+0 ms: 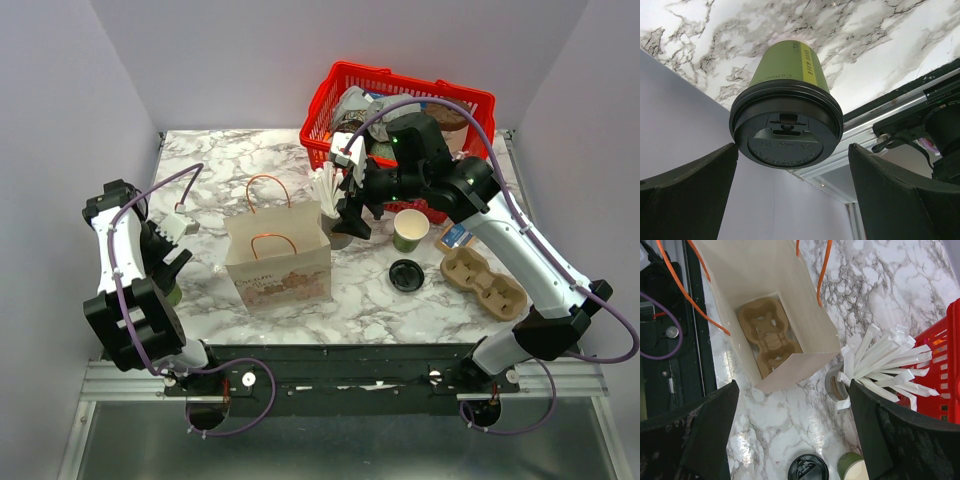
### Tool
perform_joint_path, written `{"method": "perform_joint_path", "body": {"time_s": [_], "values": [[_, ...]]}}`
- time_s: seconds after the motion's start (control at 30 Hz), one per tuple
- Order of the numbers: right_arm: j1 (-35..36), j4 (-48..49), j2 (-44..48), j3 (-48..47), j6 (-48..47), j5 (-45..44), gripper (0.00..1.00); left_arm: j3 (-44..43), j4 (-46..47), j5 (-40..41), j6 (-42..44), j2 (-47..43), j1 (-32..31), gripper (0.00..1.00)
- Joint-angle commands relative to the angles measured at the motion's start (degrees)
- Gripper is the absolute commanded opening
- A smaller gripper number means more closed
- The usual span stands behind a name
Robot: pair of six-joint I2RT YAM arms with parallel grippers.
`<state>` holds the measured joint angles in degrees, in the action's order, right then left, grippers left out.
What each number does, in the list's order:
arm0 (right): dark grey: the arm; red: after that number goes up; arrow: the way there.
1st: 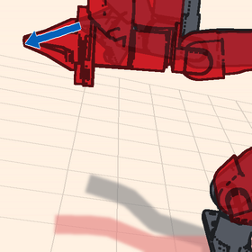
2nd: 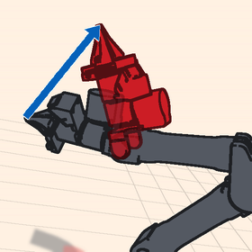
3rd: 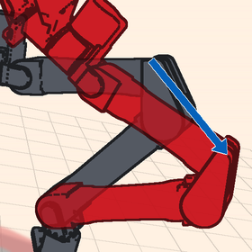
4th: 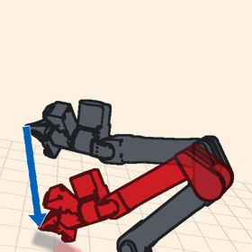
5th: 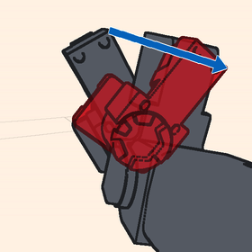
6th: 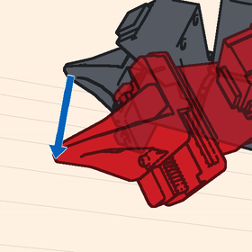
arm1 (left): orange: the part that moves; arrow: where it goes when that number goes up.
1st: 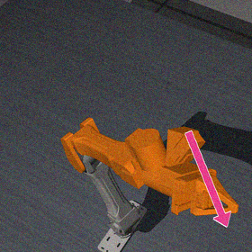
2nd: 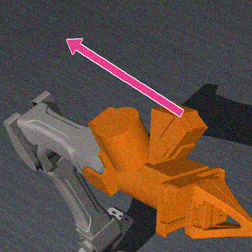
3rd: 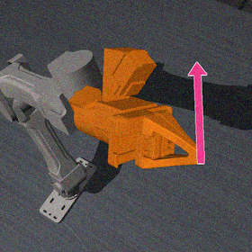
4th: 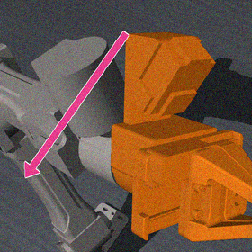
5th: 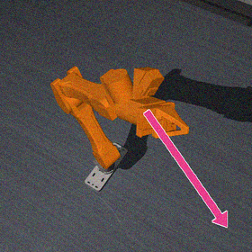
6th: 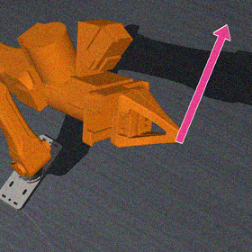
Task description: Pack the takeout coffee
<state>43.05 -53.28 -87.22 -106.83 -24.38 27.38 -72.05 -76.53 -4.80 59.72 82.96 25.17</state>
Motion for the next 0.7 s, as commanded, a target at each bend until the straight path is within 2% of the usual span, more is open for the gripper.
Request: {"method": "perform_joint_path", "body": {"time_s": [0.0,0.4,0.67], "values": [[-0.24,-0.95,-0.14,-0.14,0.39,0.40,1.00,-0.20,-6.17,-1.18,-0.05,0.71,0.58,0.99],[-0.24,-0.78,-0.23,0.04,0.56,0.57,1.00,-4.50,-6.00,-3.29,0.66,-2.54,0.58,0.99],[-0.16,-0.78,-0.50,-0.49,0.65,0.84,1.00,-2.04,-6.09,-1.97,1.27,-2.19,0.67,0.99]]}}
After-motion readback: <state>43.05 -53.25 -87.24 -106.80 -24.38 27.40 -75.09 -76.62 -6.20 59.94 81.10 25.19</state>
